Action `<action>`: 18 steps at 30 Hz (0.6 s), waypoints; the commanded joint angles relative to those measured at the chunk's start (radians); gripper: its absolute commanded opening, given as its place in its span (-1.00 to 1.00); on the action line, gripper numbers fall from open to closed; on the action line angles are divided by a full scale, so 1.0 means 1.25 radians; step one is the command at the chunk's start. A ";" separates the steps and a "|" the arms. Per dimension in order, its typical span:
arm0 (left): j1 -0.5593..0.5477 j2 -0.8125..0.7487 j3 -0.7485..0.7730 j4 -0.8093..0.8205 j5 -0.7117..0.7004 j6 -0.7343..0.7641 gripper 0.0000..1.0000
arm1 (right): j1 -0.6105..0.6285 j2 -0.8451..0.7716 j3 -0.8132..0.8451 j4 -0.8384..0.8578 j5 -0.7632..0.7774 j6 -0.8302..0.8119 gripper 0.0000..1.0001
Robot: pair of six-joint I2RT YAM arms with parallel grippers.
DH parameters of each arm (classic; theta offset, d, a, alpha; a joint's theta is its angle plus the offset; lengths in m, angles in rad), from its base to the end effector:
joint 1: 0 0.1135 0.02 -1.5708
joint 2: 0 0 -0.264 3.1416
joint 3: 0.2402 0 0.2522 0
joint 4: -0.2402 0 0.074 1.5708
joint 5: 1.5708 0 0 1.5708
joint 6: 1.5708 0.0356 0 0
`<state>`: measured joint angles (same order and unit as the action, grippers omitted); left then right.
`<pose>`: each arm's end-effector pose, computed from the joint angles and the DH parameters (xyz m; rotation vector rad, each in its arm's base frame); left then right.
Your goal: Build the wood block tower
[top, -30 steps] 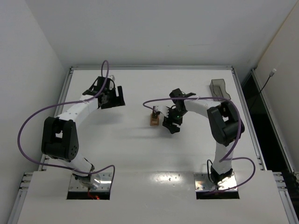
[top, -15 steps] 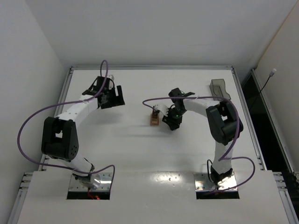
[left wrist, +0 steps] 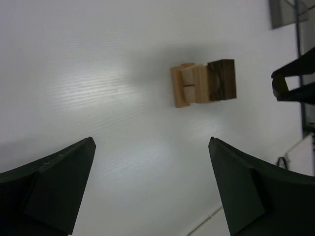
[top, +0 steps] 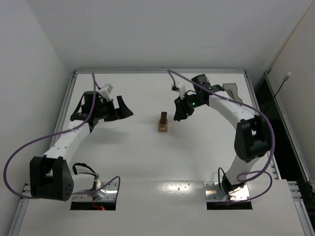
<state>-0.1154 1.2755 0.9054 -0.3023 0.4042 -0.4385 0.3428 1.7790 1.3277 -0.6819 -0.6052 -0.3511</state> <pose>0.2733 -0.0458 0.2669 -0.1441 2.2817 -0.7483 0.3369 0.1417 0.2254 -1.0510 2.3773 0.8071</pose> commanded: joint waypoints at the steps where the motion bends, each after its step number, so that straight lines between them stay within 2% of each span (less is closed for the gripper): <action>1: 0.063 -0.057 -0.088 0.118 0.279 -0.057 1.00 | -0.043 -0.055 0.035 0.043 -0.232 0.219 -1.00; 2: 0.063 -0.067 -0.102 0.135 0.350 -0.057 1.00 | -0.075 -0.055 0.023 0.070 -0.274 0.267 -1.00; 4: 0.050 -0.082 -0.102 0.144 0.401 -0.010 1.00 | -0.106 -0.055 -0.005 0.199 -0.436 0.383 -1.00; 5: 0.035 -0.089 -0.083 0.119 0.387 0.037 1.00 | -0.126 -0.044 -0.017 0.266 -0.487 0.535 -1.00; 6: 0.007 -0.102 -0.044 0.069 0.347 0.072 1.00 | -0.126 -0.044 -0.037 0.336 -0.559 0.613 -1.00; 7: -0.003 -0.113 -0.035 0.069 0.326 0.090 1.00 | -0.126 -0.035 -0.046 0.479 -0.580 0.685 -1.00; 8: -0.003 -0.126 -0.035 0.069 0.309 0.099 1.00 | -0.126 -0.035 -0.046 0.531 -0.594 0.792 -1.00; 12: -0.045 -0.164 -0.015 0.076 0.250 0.132 0.97 | -0.126 0.003 -0.011 0.604 -0.624 0.887 -1.00; 14: -0.111 -0.193 -0.008 0.064 0.212 0.175 0.97 | -0.126 0.019 0.004 0.639 -0.643 0.931 -1.00; 15: -0.138 -0.211 0.000 0.064 0.175 0.212 0.97 | -0.117 0.019 0.013 0.652 -0.644 0.973 -1.00; 17: -0.209 -0.276 -0.034 0.109 0.015 0.257 0.97 | -0.117 0.035 0.020 0.689 -0.652 1.027 -1.00; 18: -0.231 -0.295 -0.035 0.125 0.014 0.270 0.97 | -0.117 0.035 0.020 0.701 -0.652 1.044 -1.00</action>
<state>-0.3172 0.9985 0.8608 -0.2295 0.5915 -0.2337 0.1902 1.8156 1.2949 0.0330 -1.3369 0.7700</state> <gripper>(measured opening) 0.985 0.357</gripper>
